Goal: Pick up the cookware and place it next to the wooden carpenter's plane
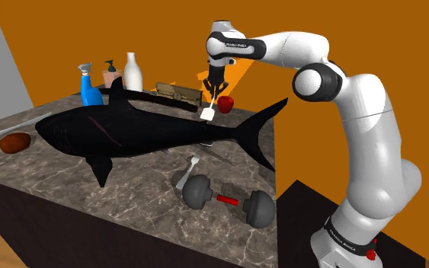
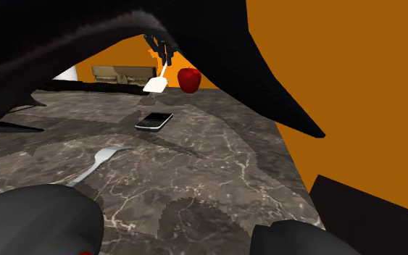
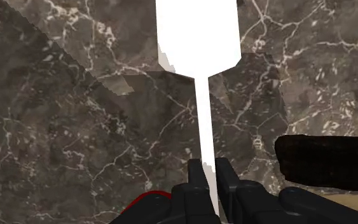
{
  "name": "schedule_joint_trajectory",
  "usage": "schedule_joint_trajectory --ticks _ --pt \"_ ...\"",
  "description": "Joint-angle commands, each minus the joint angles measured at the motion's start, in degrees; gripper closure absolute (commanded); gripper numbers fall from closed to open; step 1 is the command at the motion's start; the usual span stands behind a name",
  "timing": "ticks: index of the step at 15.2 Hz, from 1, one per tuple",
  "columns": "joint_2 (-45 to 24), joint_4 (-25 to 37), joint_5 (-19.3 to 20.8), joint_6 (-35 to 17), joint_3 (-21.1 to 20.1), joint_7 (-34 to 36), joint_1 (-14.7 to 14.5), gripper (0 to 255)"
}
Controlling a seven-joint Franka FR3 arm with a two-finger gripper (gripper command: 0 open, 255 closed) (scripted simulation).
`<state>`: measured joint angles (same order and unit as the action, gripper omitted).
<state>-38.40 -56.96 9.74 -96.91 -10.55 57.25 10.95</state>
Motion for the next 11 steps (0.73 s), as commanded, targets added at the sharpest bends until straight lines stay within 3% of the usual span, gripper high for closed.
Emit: schedule_joint_trajectory --ticks 1,11 --pt "0.2 -1.9 0.0 -1.6 0.0 0.2 0.1 255" --pt "0.6 -10.2 0.2 -9.6 0.1 0.9 0.8 255"
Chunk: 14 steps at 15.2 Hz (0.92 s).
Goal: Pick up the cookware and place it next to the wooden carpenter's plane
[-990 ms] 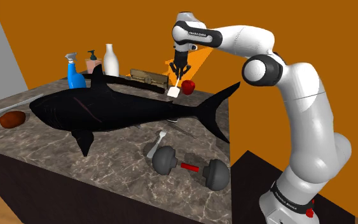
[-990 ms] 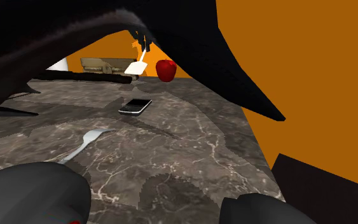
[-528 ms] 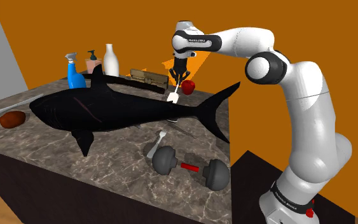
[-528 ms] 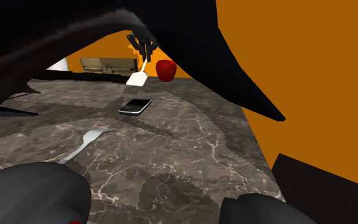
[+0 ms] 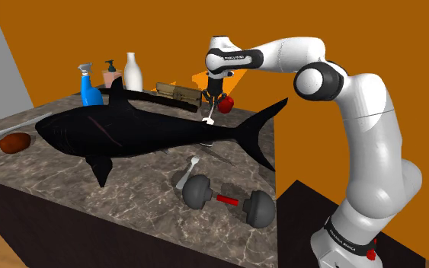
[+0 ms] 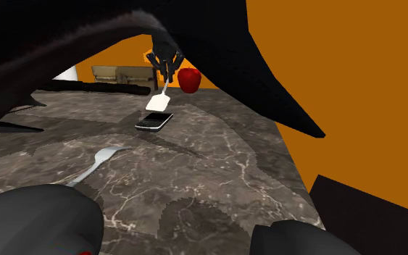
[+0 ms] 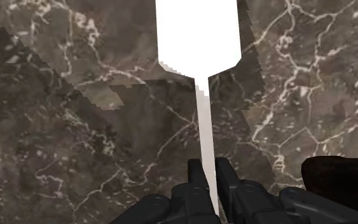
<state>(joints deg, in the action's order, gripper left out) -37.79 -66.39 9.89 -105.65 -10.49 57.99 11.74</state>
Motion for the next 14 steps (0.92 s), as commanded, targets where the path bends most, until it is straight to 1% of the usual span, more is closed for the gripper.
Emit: schedule_joint_trajectory --ticks 1,8,14 --pt "-0.1 -1.4 0.1 -1.5 0.0 0.2 0.0 255" --pt "-1.1 -5.3 0.4 -6.4 0.2 0.7 0.2 255" --pt "-1.1 -5.3 0.4 -6.4 0.2 0.7 0.2 255"
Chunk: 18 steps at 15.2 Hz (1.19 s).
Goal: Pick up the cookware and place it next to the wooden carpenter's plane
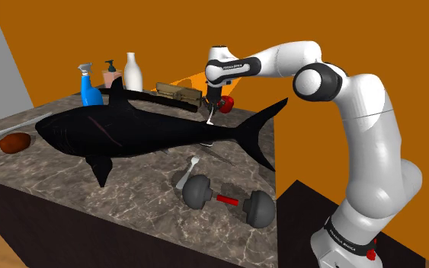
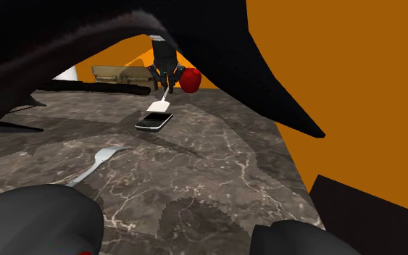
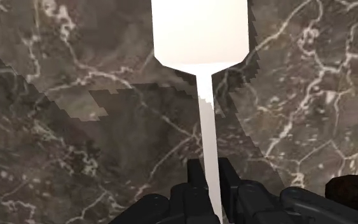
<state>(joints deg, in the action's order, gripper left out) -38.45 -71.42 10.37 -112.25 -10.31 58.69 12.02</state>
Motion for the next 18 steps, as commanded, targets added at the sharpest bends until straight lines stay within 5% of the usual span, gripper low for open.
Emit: schedule_joint_trajectory --ticks 1,2,18 --pt "-0.4 -0.3 -0.1 0.2 0.0 0.0 0.0 255" --pt "-0.4 -0.1 -0.1 0.5 0.0 -0.1 0.0 0" --pt "1.3 4.3 -0.5 6.4 -0.3 -0.4 -0.4 0"
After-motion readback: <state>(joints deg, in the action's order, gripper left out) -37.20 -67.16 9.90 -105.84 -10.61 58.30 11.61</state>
